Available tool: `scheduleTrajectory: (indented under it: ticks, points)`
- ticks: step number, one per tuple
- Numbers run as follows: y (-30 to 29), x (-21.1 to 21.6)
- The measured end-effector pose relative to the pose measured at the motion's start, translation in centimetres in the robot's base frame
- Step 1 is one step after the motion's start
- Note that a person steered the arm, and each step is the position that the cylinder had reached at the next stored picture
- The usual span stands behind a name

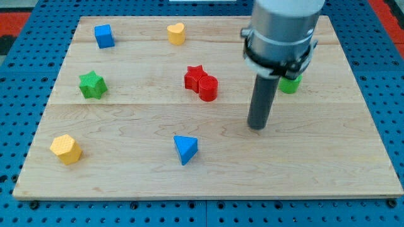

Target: Place your arm at the bottom of the heart

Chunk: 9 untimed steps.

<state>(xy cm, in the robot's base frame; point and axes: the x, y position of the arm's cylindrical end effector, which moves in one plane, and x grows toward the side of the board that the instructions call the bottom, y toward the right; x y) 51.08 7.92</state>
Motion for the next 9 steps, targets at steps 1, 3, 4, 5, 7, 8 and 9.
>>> scheduleTrajectory:
  ticks: [1,3,4,5,7,8,9]
  points:
    - [-0.3,2.4]
    - [-6.8,-2.1]
    - [-8.8,-2.2]
    - [-10.3,-2.2]
    - [-10.5,-2.2]
    - [-13.0,-2.2]
    - [-16.0,-2.2]
